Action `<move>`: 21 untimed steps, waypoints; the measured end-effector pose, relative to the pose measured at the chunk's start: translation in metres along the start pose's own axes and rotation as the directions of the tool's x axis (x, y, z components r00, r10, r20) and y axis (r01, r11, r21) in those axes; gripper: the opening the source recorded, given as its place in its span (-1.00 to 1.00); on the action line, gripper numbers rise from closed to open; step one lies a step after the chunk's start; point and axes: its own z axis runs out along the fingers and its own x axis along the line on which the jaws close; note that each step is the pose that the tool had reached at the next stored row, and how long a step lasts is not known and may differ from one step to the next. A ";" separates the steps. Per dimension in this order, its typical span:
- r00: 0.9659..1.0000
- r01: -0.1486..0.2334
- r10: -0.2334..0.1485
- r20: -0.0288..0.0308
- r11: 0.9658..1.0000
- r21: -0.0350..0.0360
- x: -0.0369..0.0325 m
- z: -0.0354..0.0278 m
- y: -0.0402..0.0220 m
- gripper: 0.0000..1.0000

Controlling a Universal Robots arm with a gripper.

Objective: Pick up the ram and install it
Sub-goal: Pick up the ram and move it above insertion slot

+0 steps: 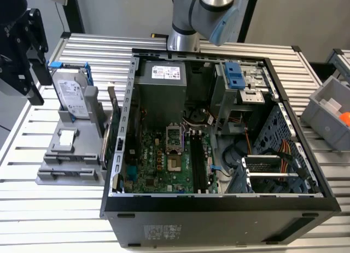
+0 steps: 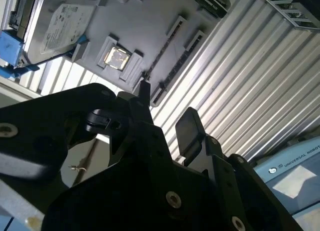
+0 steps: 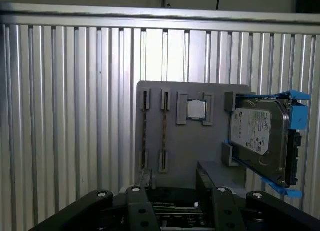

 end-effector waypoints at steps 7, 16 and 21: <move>1.000 0.000 0.000 0.000 1.000 0.000 0.0056 0.0031 -0.0013 1.00; 1.000 0.000 0.000 0.000 1.000 0.000 0.0137 0.0053 -0.0027 1.00; 1.000 0.000 0.000 0.000 1.000 0.000 0.0140 0.0054 -0.0027 1.00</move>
